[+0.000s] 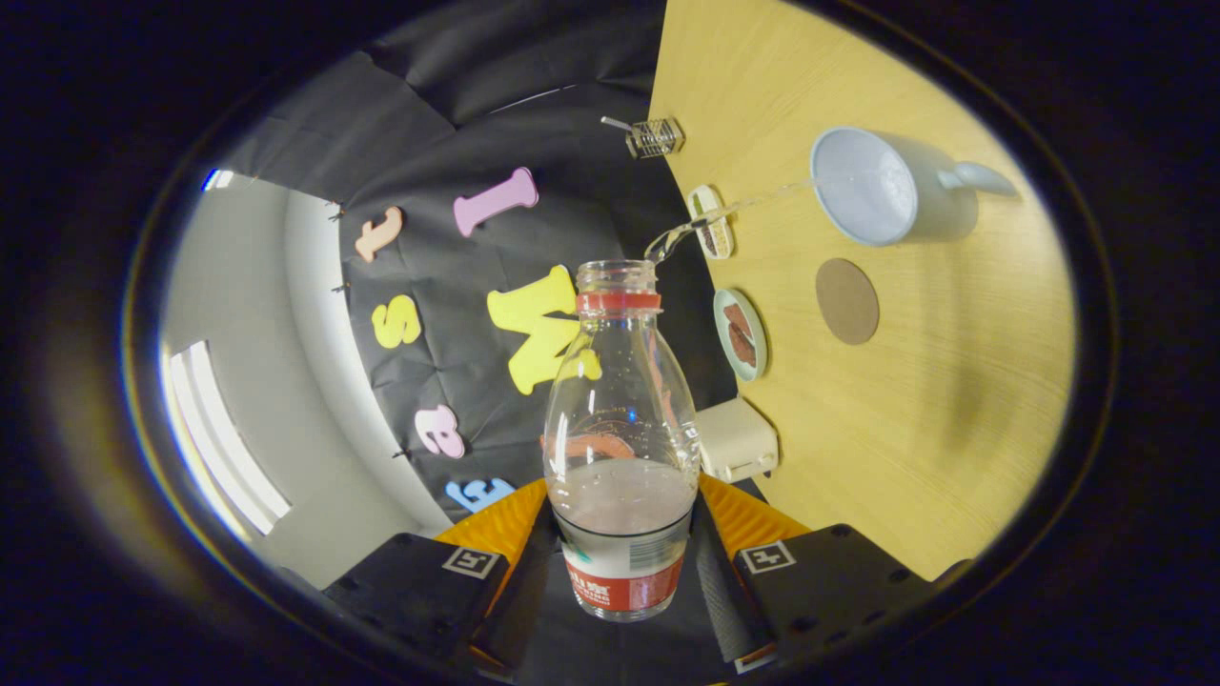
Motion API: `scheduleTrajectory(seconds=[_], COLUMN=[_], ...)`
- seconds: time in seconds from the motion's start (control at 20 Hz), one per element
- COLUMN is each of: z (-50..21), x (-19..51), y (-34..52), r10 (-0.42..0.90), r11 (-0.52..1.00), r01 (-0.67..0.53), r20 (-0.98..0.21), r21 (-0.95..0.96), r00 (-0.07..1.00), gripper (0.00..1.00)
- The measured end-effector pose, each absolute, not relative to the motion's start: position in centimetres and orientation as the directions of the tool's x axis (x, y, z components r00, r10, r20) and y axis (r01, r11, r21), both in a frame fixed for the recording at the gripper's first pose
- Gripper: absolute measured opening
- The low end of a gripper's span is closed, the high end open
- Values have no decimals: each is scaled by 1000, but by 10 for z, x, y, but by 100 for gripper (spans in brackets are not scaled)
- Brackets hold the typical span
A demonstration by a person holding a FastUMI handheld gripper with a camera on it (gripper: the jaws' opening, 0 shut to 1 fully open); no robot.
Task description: Take the bottle from table, then pour the juice into the cup, finally place the bottle on the coaster
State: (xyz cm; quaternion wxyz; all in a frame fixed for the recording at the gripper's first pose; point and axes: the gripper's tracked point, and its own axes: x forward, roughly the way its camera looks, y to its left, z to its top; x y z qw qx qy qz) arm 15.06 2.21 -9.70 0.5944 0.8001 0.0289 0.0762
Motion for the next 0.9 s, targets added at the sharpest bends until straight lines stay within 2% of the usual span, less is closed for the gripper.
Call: scheduleTrajectory(seconds=[0.9], z=[-80], x=[149], y=[19], r10=[125], r11=[-445], r01=[-51], r20=[119], r21=[894], r00=[985], gripper=[77])
